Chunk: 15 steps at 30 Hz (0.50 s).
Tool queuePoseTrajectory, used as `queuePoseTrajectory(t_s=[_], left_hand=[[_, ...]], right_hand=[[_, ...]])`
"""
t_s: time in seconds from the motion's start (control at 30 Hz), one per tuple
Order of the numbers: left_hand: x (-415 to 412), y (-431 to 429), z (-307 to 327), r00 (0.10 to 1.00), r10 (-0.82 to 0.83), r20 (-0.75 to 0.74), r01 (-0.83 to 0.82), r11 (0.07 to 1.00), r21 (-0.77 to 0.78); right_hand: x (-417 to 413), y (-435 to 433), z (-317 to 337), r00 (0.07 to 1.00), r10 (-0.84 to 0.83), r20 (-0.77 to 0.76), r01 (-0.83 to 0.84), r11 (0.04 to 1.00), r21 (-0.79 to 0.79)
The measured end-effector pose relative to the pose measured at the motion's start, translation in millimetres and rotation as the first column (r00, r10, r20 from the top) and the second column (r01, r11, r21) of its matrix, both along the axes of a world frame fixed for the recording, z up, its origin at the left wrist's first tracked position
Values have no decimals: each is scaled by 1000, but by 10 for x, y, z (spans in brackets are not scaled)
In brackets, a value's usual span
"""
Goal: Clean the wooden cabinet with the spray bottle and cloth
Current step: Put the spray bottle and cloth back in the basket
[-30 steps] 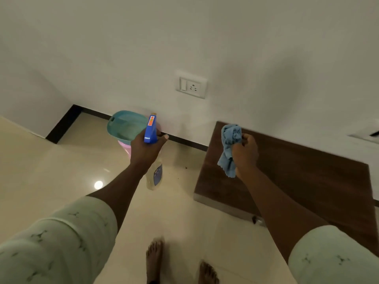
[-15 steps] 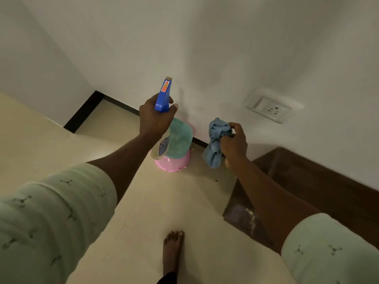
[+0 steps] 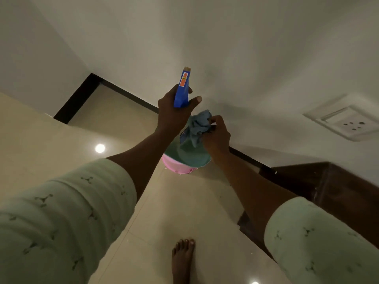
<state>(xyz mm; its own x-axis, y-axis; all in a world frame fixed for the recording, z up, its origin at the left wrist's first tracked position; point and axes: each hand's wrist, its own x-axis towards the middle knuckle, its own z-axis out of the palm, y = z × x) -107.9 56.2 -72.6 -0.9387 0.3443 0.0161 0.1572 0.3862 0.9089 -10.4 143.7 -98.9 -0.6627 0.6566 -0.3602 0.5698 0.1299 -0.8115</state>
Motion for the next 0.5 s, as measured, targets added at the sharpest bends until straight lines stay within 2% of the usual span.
queuePoseTrajectory(t_s=[0.1,0.17,0.27,0.33,0.4,0.5], left_hand=[[-46,-18,-152,998,-50,23,50,998,23],[-70,-31,-204,997,-68,36,67,997,37],[-87,-112,-247,991,-115,63,111,992,52],[-69,-188,-274,989,-128,68,125,991,45],[-55,-234,-289,987,-142,77,140,990,25],[-48,-251,-288,989,-135,66,135,991,-8]], right_hand=[[-75,-34,-171,999,39,21,-39,999,0],[-121,-89,-256,986,119,120,-123,992,25],[-104,-172,-369,860,310,404,-358,932,47],[-53,-237,-388,765,412,496,-483,875,18],[-21,-257,-388,788,392,474,-486,870,88],[-12,-201,-357,901,276,334,-355,912,206]])
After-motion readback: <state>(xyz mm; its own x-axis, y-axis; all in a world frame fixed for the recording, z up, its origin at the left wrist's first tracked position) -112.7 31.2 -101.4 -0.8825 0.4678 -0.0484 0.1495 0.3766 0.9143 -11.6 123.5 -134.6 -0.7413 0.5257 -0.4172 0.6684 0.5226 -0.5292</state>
